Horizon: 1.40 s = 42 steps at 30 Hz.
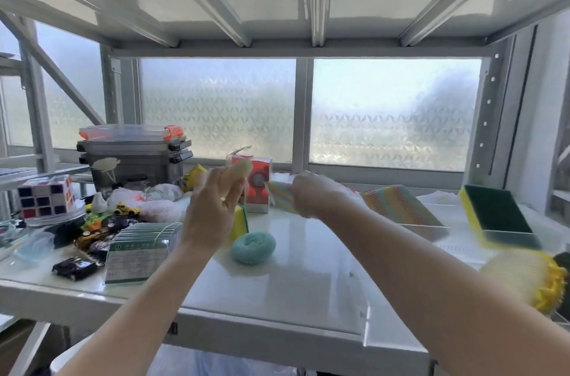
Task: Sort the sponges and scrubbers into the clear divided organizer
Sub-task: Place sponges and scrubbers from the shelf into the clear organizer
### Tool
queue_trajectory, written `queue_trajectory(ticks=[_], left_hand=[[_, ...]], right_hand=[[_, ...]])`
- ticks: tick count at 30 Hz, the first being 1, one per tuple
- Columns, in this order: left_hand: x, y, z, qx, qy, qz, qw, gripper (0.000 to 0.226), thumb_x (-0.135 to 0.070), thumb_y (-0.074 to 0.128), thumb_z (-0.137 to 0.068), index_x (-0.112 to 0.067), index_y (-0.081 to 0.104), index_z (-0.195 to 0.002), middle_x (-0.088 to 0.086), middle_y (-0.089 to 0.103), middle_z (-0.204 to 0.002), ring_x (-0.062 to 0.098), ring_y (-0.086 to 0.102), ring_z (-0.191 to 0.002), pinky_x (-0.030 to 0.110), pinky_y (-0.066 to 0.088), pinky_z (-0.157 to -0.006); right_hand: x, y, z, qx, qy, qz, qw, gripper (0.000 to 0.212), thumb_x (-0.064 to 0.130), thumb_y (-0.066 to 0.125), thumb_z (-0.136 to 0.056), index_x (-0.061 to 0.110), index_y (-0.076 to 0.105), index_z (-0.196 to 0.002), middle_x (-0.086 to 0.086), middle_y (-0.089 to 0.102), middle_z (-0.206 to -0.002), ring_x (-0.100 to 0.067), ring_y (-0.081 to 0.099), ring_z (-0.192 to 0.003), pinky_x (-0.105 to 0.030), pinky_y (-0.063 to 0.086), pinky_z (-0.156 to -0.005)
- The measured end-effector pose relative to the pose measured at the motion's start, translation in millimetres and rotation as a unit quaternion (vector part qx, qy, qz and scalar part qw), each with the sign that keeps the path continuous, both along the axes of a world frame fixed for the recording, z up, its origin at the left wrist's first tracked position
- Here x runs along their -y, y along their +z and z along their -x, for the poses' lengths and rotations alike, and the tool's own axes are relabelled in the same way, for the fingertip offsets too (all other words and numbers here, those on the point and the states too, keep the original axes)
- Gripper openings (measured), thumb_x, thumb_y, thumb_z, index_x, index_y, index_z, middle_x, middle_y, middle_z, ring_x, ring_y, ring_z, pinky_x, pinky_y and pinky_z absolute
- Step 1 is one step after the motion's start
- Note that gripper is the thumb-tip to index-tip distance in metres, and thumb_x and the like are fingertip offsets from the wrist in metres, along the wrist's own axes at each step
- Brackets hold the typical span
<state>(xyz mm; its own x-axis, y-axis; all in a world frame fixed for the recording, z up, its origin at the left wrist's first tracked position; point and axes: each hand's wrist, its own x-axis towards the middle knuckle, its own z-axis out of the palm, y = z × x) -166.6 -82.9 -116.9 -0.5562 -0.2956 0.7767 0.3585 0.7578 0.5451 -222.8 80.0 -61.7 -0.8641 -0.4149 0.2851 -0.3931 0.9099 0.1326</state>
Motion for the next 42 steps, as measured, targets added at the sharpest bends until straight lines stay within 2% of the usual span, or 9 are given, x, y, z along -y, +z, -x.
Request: queue_trajectory(ticks=[5, 9, 13, 15, 19, 25, 33, 37, 42], left_hand=[[-23, 19, -16, -0.049, -0.01, -0.014, 0.999, 0.037, -0.04, 0.043, -0.093, -0.01, 0.056, -0.109, 0.004, 0.055, -0.096, 0.017, 0.049, -0.089, 0.022, 0.032, -0.076], [-49, 23, -25, -0.053, -0.06, -0.026, 0.996, 0.034, -0.036, 0.042, -0.096, -0.012, 0.051, -0.118, -0.001, 0.058, -0.095, 0.017, 0.059, -0.084, 0.033, 0.044, -0.076], [-77, 25, -32, -0.041, -0.116, -0.048, 0.991, 0.03, -0.043, 0.037, -0.095, -0.018, 0.046, -0.108, 0.007, 0.062, -0.091, 0.017, 0.069, -0.06, 0.048, 0.053, -0.055], [-91, 26, -35, -0.032, -0.136, -0.054, 0.989, 0.023, -0.042, 0.037, -0.096, -0.022, 0.045, -0.105, 0.01, 0.063, -0.093, 0.019, 0.069, -0.051, 0.046, 0.051, -0.048], [-119, 21, -41, 0.002, -0.154, -0.053, 0.987, 0.021, -0.04, 0.037, -0.095, -0.023, 0.045, -0.102, 0.009, 0.061, -0.086, 0.018, 0.064, -0.039, 0.041, 0.047, -0.04], [-139, 11, -44, 0.025, -0.157, -0.041, 0.986, 0.022, -0.043, 0.039, -0.091, -0.022, 0.048, -0.093, -0.006, 0.054, -0.071, 0.02, 0.062, -0.036, 0.027, 0.038, -0.035], [-139, 8, -43, 0.041, -0.17, -0.041, 0.984, 0.029, -0.05, 0.038, -0.088, -0.024, 0.048, -0.094, -0.003, 0.059, -0.069, 0.02, 0.063, -0.038, 0.03, 0.041, -0.04], [-135, 6, -42, 0.046, -0.168, -0.034, 0.984, 0.015, -0.045, 0.039, -0.091, -0.032, 0.045, -0.087, -0.002, 0.06, -0.071, 0.019, 0.063, -0.038, 0.027, 0.042, -0.039], [-129, 2, -43, 0.048, -0.172, -0.042, 0.983, 0.031, -0.05, 0.037, -0.088, -0.022, 0.049, -0.096, -0.001, 0.06, -0.075, 0.019, 0.063, -0.04, 0.028, 0.044, -0.041]], right_hand=[[-47, 56, -10, -0.046, -0.013, 0.236, 0.971, 0.036, 0.021, 0.041, -0.092, 0.001, 0.057, -0.117, -0.02, 0.06, -0.119, -0.034, 0.059, -0.109, -0.031, 0.041, -0.076], [-109, 81, -8, 0.018, -0.033, 0.418, 0.908, 0.029, 0.01, 0.041, -0.085, 0.002, 0.062, -0.103, -0.015, 0.06, -0.094, -0.026, 0.058, -0.08, -0.027, 0.042, -0.06], [-160, 58, -11, 0.095, -0.082, 0.454, 0.882, 0.018, 0.007, 0.045, -0.084, 0.002, 0.06, -0.091, -0.013, 0.058, -0.084, -0.026, 0.056, -0.07, -0.028, 0.046, -0.06], [-177, 42, -9, 0.126, -0.104, 0.467, 0.869, 0.022, 0.012, 0.045, -0.086, 0.0, 0.061, -0.095, -0.014, 0.061, -0.09, -0.028, 0.06, -0.078, -0.034, 0.052, -0.069], [-191, 21, -9, 0.189, -0.104, 0.5, 0.839, 0.023, 0.012, 0.041, -0.092, 0.008, 0.059, -0.078, -0.01, 0.062, -0.084, -0.024, 0.06, -0.074, -0.029, 0.047, -0.056], [-188, 12, -13, 0.246, -0.091, 0.443, 0.857, 0.024, 0.017, 0.045, -0.095, 0.012, 0.062, -0.078, -0.006, 0.065, -0.088, -0.023, 0.06, -0.086, -0.034, 0.05, -0.081], [-169, 11, -17, 0.221, -0.128, 0.246, 0.935, 0.039, 0.033, 0.04, -0.094, 0.007, 0.064, -0.112, -0.011, 0.066, -0.104, -0.021, 0.057, -0.085, -0.034, 0.049, -0.081], [-161, 14, -20, 0.215, -0.126, 0.177, 0.952, 0.033, 0.034, 0.045, -0.094, 0.01, 0.063, -0.107, -0.003, 0.057, -0.085, -0.018, 0.055, -0.079, -0.029, 0.044, -0.074], [-157, 16, -24, 0.23, -0.109, 0.133, 0.958, 0.023, 0.038, 0.055, -0.089, 0.016, 0.059, -0.082, 0.0, 0.056, -0.077, -0.015, 0.056, -0.072, -0.028, 0.044, -0.075]])
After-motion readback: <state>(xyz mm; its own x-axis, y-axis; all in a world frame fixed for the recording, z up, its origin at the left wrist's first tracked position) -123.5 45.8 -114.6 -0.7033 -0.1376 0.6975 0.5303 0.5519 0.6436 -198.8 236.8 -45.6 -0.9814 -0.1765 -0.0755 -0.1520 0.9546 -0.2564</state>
